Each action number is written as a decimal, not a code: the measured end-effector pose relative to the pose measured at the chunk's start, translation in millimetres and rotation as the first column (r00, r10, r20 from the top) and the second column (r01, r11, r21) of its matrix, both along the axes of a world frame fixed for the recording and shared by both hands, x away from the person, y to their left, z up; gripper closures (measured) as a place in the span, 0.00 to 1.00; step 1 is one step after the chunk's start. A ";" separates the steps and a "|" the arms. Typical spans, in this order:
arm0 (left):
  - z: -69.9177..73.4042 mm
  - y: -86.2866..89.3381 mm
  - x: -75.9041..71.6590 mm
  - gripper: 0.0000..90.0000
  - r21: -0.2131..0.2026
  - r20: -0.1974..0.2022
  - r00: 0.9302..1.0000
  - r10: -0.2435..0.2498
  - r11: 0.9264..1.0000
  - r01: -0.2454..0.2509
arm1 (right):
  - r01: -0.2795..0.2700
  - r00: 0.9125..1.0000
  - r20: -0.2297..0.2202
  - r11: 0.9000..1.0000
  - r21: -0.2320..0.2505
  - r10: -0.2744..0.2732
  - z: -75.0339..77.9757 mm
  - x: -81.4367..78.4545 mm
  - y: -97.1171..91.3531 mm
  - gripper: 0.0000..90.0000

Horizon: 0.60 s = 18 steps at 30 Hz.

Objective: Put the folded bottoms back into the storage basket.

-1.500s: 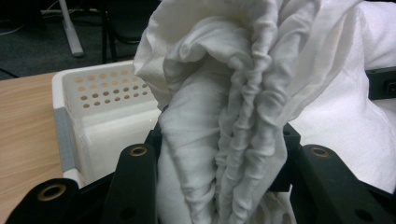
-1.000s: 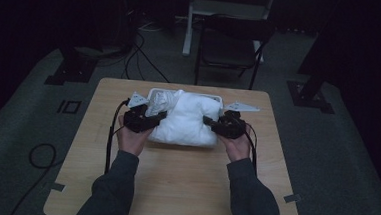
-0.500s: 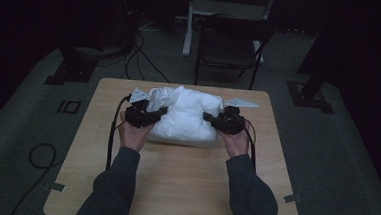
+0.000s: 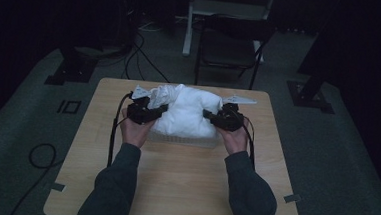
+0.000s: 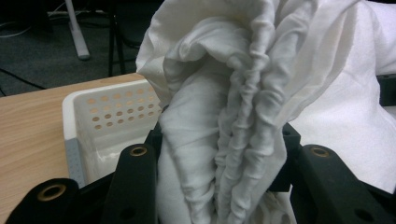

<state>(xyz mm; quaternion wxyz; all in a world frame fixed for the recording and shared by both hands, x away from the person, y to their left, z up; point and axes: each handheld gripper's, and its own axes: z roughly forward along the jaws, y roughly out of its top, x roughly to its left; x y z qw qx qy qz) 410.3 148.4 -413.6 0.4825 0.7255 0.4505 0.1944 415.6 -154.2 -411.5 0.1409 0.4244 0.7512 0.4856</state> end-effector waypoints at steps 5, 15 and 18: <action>-1.6 1.9 3.6 0.64 -0.004 0.000 1.000 0.005 1.000 -0.005 | 0.003 1.000 -0.001 1.000 0.000 -0.003 -0.1 2.8 2.1 0.75; -1.1 -2.1 12.4 0.64 0.015 0.002 1.000 0.007 1.000 -0.007 | 0.021 1.000 -0.011 1.000 0.016 -0.021 -3.3 9.8 0.5 0.75; -0.8 -5.0 17.4 0.64 0.028 0.002 1.000 0.003 1.000 -0.003 | 0.027 1.000 -0.012 1.000 0.016 -0.027 -3.7 11.5 -0.5 0.75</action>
